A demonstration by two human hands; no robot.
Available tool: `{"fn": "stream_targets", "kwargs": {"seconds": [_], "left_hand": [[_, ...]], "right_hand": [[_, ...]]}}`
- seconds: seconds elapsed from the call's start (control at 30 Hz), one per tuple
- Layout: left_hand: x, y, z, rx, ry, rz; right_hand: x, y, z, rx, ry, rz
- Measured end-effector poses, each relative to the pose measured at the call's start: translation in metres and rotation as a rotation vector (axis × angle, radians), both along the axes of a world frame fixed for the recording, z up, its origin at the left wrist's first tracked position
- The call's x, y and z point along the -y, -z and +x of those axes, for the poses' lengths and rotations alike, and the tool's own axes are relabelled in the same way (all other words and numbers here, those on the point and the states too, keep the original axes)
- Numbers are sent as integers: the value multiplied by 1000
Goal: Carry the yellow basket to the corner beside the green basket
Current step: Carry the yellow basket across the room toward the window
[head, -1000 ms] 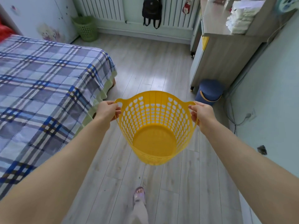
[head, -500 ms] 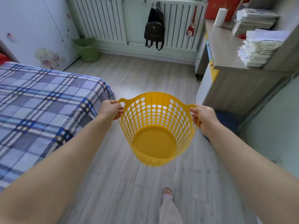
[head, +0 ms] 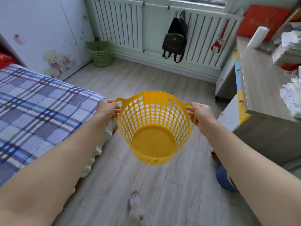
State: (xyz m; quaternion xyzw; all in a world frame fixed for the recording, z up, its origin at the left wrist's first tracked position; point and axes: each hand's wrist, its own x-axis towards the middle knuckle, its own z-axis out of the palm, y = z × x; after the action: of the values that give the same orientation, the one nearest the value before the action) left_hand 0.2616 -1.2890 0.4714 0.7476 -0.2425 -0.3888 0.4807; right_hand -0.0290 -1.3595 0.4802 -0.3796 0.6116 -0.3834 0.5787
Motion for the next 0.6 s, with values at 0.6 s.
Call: {"fn": "stream_targets", "kwargs": {"seconds": [0.6], "left_hand": [[389,-15,176,-11,35,-44]], "right_hand": [[385,-10,160,-31,42,-35]]}}
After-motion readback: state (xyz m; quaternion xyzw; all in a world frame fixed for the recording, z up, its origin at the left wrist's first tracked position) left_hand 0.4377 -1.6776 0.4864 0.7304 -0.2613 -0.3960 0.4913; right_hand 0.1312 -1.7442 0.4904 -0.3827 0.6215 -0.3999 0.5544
